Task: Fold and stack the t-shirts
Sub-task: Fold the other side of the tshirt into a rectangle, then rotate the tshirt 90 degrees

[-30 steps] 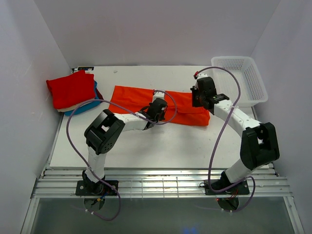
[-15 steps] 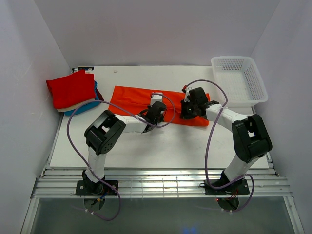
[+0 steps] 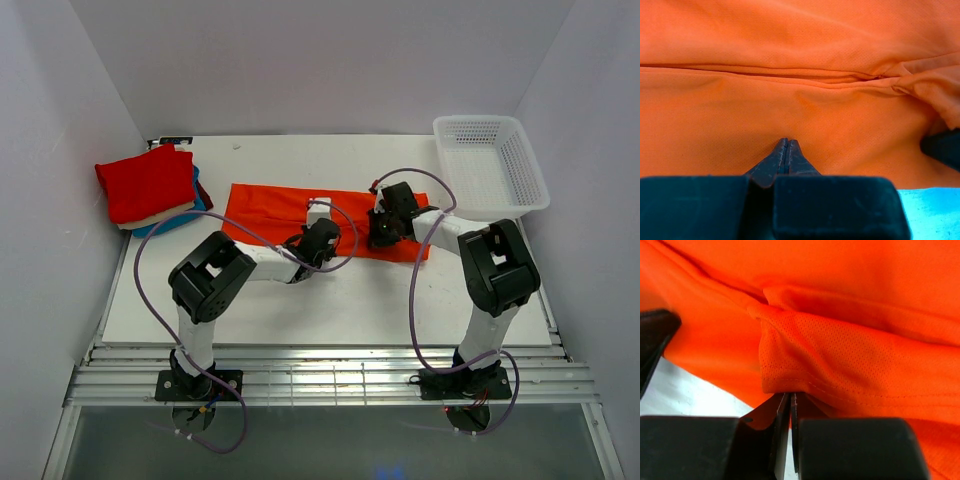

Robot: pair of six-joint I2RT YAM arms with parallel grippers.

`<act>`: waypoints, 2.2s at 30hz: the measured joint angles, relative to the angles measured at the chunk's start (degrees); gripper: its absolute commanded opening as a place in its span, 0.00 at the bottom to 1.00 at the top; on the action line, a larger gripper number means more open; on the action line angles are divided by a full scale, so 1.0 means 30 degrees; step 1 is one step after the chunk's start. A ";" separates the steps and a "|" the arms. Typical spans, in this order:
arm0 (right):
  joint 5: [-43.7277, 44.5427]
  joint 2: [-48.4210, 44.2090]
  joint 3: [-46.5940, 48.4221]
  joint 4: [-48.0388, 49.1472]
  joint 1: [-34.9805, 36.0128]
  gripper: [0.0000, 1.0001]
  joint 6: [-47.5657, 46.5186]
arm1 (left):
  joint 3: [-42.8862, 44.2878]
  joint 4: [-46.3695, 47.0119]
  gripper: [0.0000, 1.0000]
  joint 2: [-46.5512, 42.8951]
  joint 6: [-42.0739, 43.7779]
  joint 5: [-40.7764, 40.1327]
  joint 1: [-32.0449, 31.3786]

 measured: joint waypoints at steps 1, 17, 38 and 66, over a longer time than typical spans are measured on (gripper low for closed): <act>0.0044 0.0117 0.0219 0.0022 0.0000 0.08 0.0007 | -0.0102 0.0087 0.00 -0.0058 -0.0044 -0.0015 -0.0015; 0.1173 0.1377 0.3905 -0.0182 -0.0044 0.08 -0.0095 | -0.2616 0.0423 0.00 -0.1909 -0.0867 -0.0182 -0.0357; 0.3767 -0.9027 0.0474 0.0291 -0.0109 0.10 -0.0007 | 0.0437 -0.0729 0.00 -0.3832 0.0546 -0.3337 -0.3636; 0.5880 -0.6105 -0.3796 -0.2441 0.0102 0.08 0.1479 | -0.3847 -0.3031 0.00 -0.4918 0.2601 -0.9522 0.4350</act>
